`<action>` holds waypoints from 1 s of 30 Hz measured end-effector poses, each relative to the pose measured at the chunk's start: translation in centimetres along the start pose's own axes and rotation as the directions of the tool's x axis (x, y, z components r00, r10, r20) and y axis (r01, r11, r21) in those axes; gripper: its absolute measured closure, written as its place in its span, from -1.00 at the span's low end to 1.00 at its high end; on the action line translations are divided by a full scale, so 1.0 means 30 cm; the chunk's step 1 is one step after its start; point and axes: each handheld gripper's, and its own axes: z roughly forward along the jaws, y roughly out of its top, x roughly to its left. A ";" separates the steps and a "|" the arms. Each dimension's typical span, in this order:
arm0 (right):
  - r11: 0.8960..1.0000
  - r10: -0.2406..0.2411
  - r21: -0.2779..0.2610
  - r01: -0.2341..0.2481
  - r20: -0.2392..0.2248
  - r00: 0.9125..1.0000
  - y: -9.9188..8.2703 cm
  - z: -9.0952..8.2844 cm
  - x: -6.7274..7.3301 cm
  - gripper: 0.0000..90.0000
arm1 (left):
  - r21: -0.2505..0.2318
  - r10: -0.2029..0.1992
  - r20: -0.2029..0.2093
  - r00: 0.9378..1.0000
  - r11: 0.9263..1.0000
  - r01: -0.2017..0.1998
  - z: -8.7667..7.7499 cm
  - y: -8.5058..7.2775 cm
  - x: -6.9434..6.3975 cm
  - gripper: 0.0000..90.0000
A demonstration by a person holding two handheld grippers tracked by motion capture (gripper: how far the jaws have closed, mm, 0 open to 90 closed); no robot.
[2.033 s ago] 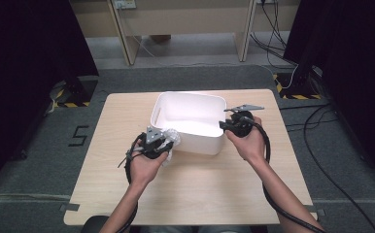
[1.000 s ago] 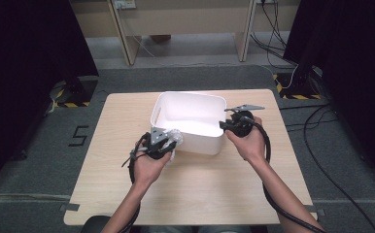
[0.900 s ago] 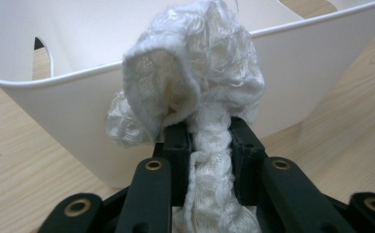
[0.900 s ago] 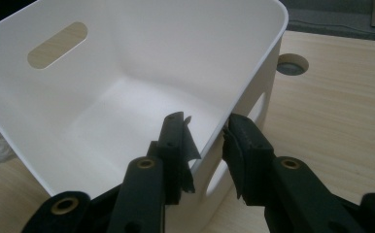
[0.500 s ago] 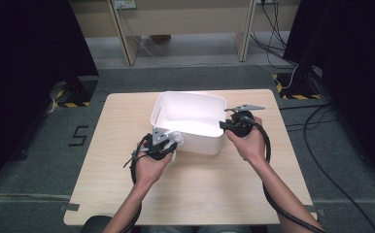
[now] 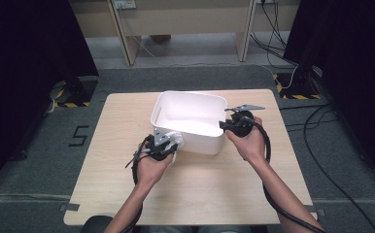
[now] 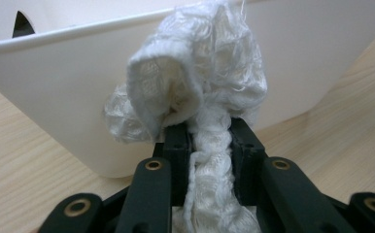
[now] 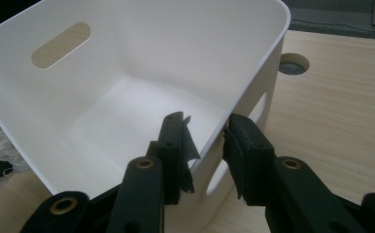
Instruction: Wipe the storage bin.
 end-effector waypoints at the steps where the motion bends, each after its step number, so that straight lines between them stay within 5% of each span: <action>1: 1.000 -0.001 -0.001 0.001 0.002 1.000 0.000 0.000 0.001 0.53 | 0.003 0.003 -0.001 1.000 1.000 -0.003 0.001 -0.001 0.001 0.63; 30: 1.000 0.003 0.000 -0.003 0.001 1.000 0.000 0.000 0.000 0.53 | 0.060 0.006 0.001 1.000 0.998 -0.006 0.053 -0.051 0.004 0.63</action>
